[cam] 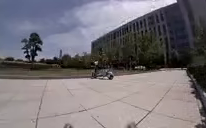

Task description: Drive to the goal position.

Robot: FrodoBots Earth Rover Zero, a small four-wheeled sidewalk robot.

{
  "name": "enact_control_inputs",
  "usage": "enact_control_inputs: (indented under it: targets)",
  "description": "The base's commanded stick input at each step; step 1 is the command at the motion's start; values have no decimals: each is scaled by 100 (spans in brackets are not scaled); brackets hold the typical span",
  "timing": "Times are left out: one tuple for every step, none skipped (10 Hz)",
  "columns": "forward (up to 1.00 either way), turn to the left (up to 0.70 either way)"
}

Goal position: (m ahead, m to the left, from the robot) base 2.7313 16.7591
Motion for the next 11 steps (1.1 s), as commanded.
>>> enact_control_inputs:
  targets:
    - [0,45]
    - [0,45]
    - [0,45]
    - [0,45]
    - [0,45]
    - [0,45]
    - [0,45]
    - [0,45]
    - [0,45]
    - [0,45]
    - [0,45]
